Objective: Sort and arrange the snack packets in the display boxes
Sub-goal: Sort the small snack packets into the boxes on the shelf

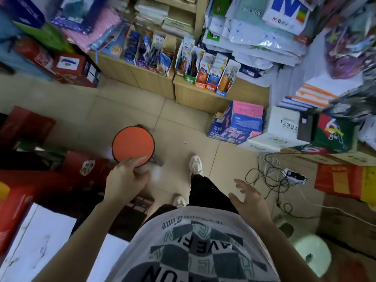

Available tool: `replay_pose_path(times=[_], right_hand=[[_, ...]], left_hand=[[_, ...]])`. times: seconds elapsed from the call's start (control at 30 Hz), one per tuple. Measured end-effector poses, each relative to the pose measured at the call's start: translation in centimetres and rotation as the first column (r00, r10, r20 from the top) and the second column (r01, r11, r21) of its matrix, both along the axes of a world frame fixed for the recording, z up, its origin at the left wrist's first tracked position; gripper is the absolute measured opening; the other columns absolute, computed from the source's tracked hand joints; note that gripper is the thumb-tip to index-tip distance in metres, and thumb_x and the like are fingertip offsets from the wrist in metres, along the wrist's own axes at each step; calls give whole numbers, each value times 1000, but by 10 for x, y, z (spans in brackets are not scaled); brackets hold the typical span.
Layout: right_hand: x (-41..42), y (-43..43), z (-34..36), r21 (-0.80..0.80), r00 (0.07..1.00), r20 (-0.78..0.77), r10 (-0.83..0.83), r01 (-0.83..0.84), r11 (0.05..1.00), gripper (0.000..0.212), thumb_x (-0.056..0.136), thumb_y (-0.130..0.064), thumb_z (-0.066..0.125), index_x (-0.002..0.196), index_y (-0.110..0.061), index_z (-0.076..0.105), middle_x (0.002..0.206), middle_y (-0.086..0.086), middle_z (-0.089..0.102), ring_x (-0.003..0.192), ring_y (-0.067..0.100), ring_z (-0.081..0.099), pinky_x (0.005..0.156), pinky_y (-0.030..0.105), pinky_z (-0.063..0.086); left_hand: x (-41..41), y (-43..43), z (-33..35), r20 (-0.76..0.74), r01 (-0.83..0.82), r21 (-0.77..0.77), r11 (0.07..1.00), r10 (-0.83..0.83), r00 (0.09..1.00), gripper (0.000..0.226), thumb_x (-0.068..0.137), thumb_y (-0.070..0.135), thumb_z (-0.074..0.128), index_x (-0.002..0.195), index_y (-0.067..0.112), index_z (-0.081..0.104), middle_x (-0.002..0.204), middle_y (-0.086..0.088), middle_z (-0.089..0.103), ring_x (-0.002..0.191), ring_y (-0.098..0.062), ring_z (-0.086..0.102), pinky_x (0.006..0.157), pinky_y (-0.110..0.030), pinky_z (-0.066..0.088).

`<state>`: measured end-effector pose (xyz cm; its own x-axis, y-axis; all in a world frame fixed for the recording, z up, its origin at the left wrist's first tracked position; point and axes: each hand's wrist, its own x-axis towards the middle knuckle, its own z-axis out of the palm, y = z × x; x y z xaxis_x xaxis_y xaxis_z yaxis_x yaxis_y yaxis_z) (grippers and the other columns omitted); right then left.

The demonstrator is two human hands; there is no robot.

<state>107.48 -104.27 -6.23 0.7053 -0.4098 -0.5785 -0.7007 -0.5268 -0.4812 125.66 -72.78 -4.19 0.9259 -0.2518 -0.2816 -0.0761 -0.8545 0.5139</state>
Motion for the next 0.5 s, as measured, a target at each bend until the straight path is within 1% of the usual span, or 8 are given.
replay_pose_path(times=[0.07, 0.1, 0.2, 0.27, 0.33, 0.4, 0.5], right_hand=[[46, -21, -6, -3, 999, 32, 32, -32, 999, 52, 92, -30, 68, 142, -23, 53, 130, 0, 64, 121, 23, 58, 101, 44, 49], [69, -30, -7, -14, 997, 48, 55, -54, 998, 52, 91, -29, 68, 141, -22, 54, 129, 1, 64, 121, 25, 59, 100, 44, 49], [141, -55, -5, -61, 983, 114, 141, -135, 989, 52, 90, -22, 72, 139, -15, 58, 128, 8, 66, 117, 30, 61, 101, 45, 49], [188, -67, -6, -124, 962, 148, 229, -212, 969, 51, 86, -20, 75, 135, -11, 62, 125, 12, 68, 112, 35, 63, 98, 46, 51], [230, -76, -6, -163, 943, 171, 287, -260, 952, 50, 85, -19, 77, 132, -10, 63, 123, 13, 69, 110, 36, 63, 96, 46, 50], [272, -81, -4, -170, 936, 192, 294, -264, 949, 47, 85, -20, 76, 129, -11, 64, 120, 12, 68, 110, 35, 62, 94, 48, 50], [334, -89, -5, -193, 930, 202, 306, -269, 944, 37, 84, -20, 76, 119, -10, 67, 110, 11, 69, 100, 33, 63, 85, 47, 52]], left_hand=[[29, -14, -3, -8, 1, 19, 1000, 0, 1000, 49, 76, 36, 65, 123, 21, 71, 108, -3, 74, 93, -30, 70, 74, -41, 57], [41, -21, -3, -15, -6, 28, 1000, 6, 1000, 50, 77, 36, 64, 124, 20, 71, 109, -3, 74, 91, -30, 70, 71, -40, 57], [76, -37, -5, -29, -41, 33, 999, 42, 999, 43, 83, 29, 76, 125, 21, 71, 109, -5, 74, 83, -28, 71, 64, -34, 55], [97, -44, -5, -53, -54, 42, 998, 56, 997, 42, 84, 27, 78, 125, 23, 70, 113, -5, 73, 86, -30, 71, 65, -36, 55], [119, -49, -8, -78, -86, 41, 995, 89, 993, 41, 84, 28, 77, 125, 25, 70, 117, -3, 72, 89, -30, 70, 67, -36, 55], [142, -56, -8, -98, -98, 12, 995, 99, 990, 42, 84, 31, 75, 125, 24, 70, 122, -1, 71, 94, -27, 70, 70, -37, 56], [191, -64, -14, -83, -91, 7, 996, 91, 992, 47, 81, 40, 66, 124, 23, 71, 124, -1, 71, 104, -26, 68, 76, -41, 59]])
